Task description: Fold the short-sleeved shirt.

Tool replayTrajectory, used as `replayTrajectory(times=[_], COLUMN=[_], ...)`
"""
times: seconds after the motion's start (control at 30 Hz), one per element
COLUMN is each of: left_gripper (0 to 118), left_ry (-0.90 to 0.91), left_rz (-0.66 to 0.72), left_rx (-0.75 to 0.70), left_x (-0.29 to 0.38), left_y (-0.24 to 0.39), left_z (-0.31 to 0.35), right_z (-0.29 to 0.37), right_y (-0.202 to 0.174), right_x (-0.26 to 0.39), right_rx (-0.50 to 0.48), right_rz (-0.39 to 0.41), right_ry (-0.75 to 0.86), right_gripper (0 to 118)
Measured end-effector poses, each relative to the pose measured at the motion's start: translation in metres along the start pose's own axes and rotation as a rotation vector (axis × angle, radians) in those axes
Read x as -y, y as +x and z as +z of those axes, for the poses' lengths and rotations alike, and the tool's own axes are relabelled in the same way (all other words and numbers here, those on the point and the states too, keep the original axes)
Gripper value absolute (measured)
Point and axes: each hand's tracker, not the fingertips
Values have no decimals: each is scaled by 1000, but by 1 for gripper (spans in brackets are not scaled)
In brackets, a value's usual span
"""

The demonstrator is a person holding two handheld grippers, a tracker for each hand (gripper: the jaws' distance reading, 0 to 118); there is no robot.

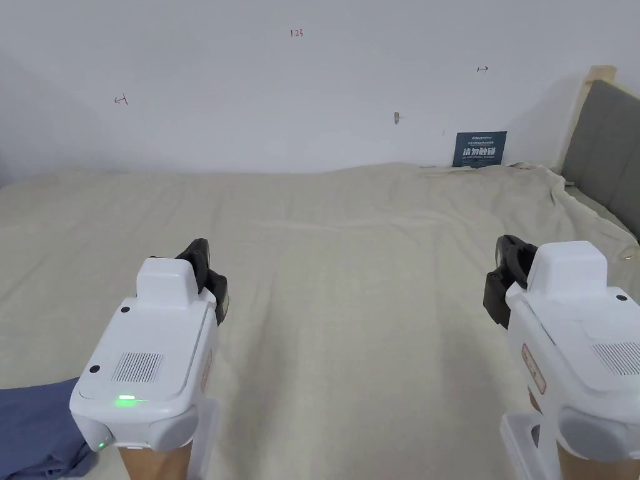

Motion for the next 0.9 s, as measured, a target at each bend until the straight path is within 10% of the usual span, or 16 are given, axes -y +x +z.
replayTrajectory(times=[0.9], left_gripper=[0], left_ry=[-1], left_rz=[-14], left_rx=[3], left_x=[0], left_y=[-3], left_z=[-1], right_z=[1], right_y=[0], right_x=[-1], right_rx=[-3], right_rz=[9], right_ry=[0], right_gripper=[0])
